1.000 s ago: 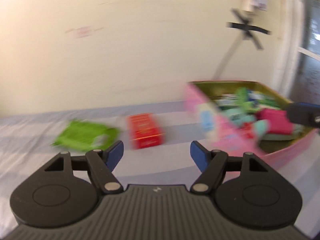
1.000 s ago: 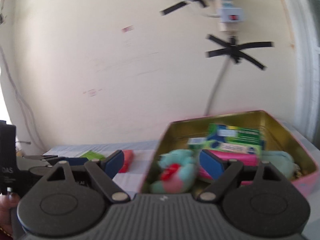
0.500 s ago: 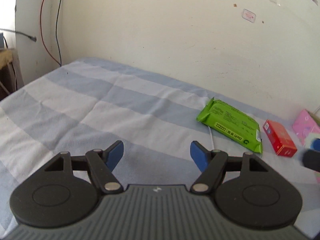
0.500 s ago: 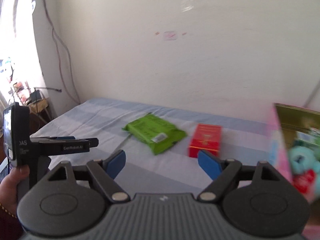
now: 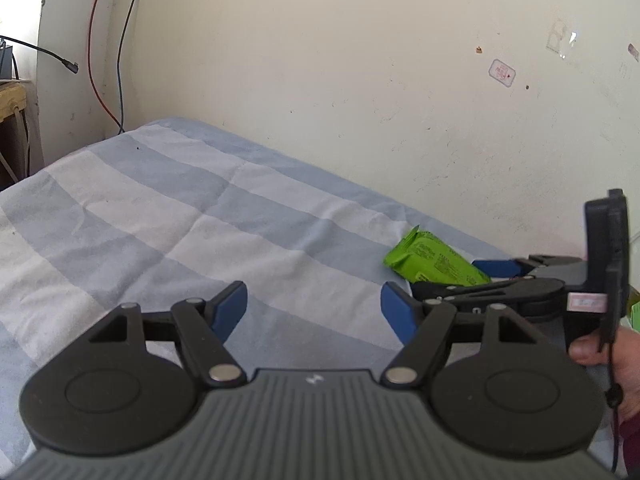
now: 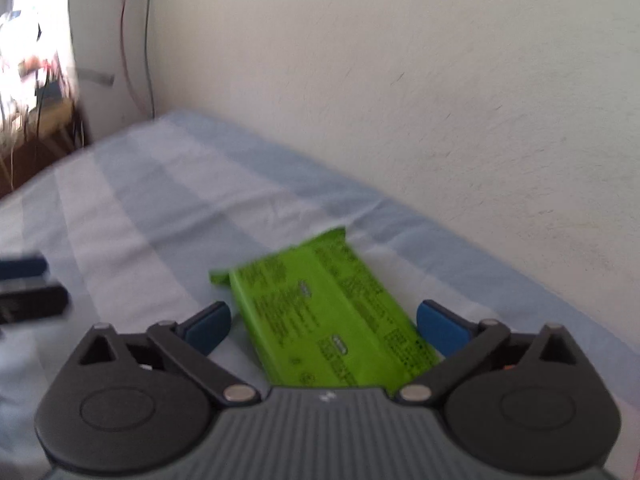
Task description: Organize objects
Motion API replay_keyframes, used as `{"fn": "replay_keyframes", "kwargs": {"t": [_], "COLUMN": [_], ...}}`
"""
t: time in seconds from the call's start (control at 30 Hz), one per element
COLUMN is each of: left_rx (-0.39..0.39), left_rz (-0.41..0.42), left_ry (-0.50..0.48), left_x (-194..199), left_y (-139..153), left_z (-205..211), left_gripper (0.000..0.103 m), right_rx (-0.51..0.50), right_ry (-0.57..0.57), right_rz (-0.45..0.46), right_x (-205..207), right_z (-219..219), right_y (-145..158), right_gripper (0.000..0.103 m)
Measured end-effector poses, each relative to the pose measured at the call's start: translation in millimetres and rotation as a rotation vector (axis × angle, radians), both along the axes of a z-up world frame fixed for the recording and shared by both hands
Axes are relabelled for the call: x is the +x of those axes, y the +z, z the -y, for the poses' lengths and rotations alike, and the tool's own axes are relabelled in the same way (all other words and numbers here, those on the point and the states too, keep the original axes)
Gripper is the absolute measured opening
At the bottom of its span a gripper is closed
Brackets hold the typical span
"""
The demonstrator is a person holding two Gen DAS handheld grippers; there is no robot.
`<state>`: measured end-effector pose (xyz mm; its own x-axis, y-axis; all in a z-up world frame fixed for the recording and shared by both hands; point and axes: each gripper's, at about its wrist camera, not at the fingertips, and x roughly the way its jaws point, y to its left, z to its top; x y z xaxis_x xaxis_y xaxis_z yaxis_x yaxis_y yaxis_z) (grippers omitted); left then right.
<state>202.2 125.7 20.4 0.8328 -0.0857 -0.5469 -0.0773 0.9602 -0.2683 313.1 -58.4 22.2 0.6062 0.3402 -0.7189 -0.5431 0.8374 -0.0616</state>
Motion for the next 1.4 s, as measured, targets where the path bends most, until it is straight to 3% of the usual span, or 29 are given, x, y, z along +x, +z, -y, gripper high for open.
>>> {"fn": "replay_keyframes", "kwargs": {"t": [0.07, 0.1, 0.27, 0.4, 0.6, 0.63, 0.67, 0.8, 0.97, 1.03, 1.13, 1.2, 1.23, 1.4], "left_rx": [-0.011, -0.020, -0.064, -0.014, -0.012, -0.021, -0.035, -0.073, -0.031, -0.012, -0.051, -0.039, -0.024, -0.063], "left_rz": [-0.007, -0.013, -0.013, 0.016, 0.049, 0.048, 0.041, -0.017, -0.099, -0.087, -0.106, -0.107, -0.106, -0.019], "left_ry": [-0.008, -0.017, -0.104, -0.236, -0.606, -0.656, -0.700, -0.834, -0.864, -0.844, -0.848, -0.855, -0.847, -0.838], "left_x": [0.7, 1.6, 1.9, -4.7, -27.0, -32.3, -37.3, -56.7, -75.2, -80.0, -84.4, -90.0, -91.7, -96.0], "left_y": [-1.3, -2.0, -3.9, -3.2, -5.1, -5.0, -4.7, -6.7, -21.9, -22.1, -21.7, -20.4, -18.8, 20.2], "left_z": [-0.2, -0.4, 4.5, 27.8, 74.6, 82.2, 89.8, 121.6, 147.1, 150.4, 154.0, 161.8, 166.9, 175.1], "left_gripper": [0.075, 0.075, 0.076, 0.081, 0.081, 0.081, 0.081, 0.081, 0.081, 0.081, 0.079, 0.074, 0.074, 0.074], "right_rx": [0.061, 0.065, 0.034, 0.031, 0.028, 0.018, 0.018, 0.104, 0.147, 0.157, 0.150, 0.124, 0.134, 0.167], "right_ry": [0.001, 0.014, 0.144, 0.177, 0.063, 0.013, -0.040, -0.170, -0.234, -0.235, -0.208, -0.183, -0.169, -0.192], "right_rz": [-0.050, -0.048, 0.000, 0.016, 0.035, 0.060, 0.088, 0.085, 0.088, 0.092, 0.061, 0.080, 0.089, 0.126], "right_x": [-1.7, -7.0, -79.3, -150.4, -241.8, -255.4, -268.5, -308.2, -332.2, -333.1, -322.0, -317.2, -316.7, -316.3], "right_z": [9.0, 10.7, 15.5, 39.5, 106.9, 118.6, 131.3, 171.8, 190.2, 191.6, 181.6, 168.2, 164.3, 165.7], "right_y": [2.3, 4.5, 7.1, 9.0, 15.0, 15.2, 16.5, 17.2, 13.2, 13.3, 8.2, 6.8, 7.7, 14.9], "right_gripper": [0.088, 0.086, 0.085, 0.085, 0.090, 0.098, 0.103, 0.103, 0.102, 0.101, 0.094, 0.085, 0.066, 0.057]}}
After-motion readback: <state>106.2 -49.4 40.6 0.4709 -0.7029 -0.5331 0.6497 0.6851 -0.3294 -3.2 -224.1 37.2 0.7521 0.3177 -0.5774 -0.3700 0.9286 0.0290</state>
